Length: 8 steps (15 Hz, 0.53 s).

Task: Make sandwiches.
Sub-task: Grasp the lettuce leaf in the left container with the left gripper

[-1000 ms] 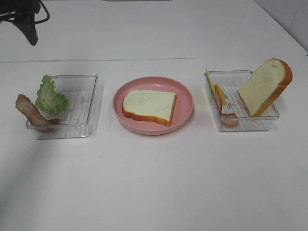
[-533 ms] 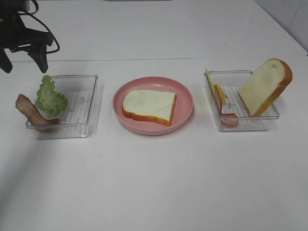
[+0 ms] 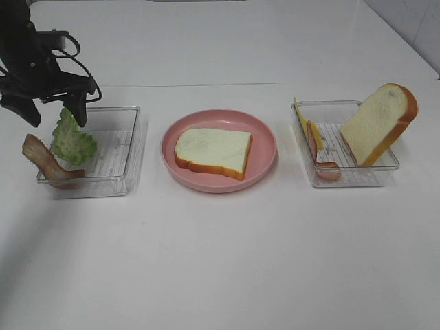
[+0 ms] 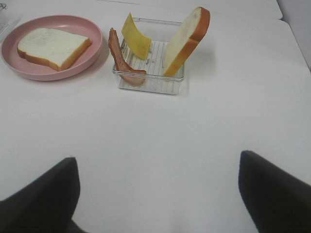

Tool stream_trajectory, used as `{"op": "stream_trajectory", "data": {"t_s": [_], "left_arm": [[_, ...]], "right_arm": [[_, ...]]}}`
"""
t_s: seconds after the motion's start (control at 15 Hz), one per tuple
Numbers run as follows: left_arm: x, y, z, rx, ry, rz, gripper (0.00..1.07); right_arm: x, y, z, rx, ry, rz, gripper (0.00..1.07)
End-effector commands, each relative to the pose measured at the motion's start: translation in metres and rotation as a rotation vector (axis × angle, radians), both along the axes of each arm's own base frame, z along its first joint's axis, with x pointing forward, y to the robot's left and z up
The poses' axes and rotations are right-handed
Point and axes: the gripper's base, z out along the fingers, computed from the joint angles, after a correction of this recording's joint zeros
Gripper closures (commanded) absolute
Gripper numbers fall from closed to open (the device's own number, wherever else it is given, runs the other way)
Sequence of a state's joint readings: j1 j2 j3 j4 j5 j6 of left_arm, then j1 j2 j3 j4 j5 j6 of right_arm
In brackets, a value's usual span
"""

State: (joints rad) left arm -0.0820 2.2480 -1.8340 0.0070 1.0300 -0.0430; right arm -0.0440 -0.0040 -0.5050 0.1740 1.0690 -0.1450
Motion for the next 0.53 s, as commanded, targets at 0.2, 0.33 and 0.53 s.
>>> {"op": "stream_trajectory", "data": {"t_s": [0.2, 0.33, 0.53], "left_arm": [[0.0026, -0.0022, -0.0041, -0.008, -0.024, -0.003, 0.49], [0.0027, -0.0022, -0.0109, -0.007, -0.005, -0.003, 0.50], [0.0028, -0.0015, -0.0109, 0.002, -0.006, -0.006, 0.60]], "right_arm": [[-0.0024, 0.0002, -0.0003, -0.008, -0.025, 0.001, 0.28], [-0.0024, 0.0002, -0.0003, -0.008, -0.025, 0.001, 0.28], [-0.0024, 0.0002, -0.0003, -0.008, -0.025, 0.001, 0.28]]}}
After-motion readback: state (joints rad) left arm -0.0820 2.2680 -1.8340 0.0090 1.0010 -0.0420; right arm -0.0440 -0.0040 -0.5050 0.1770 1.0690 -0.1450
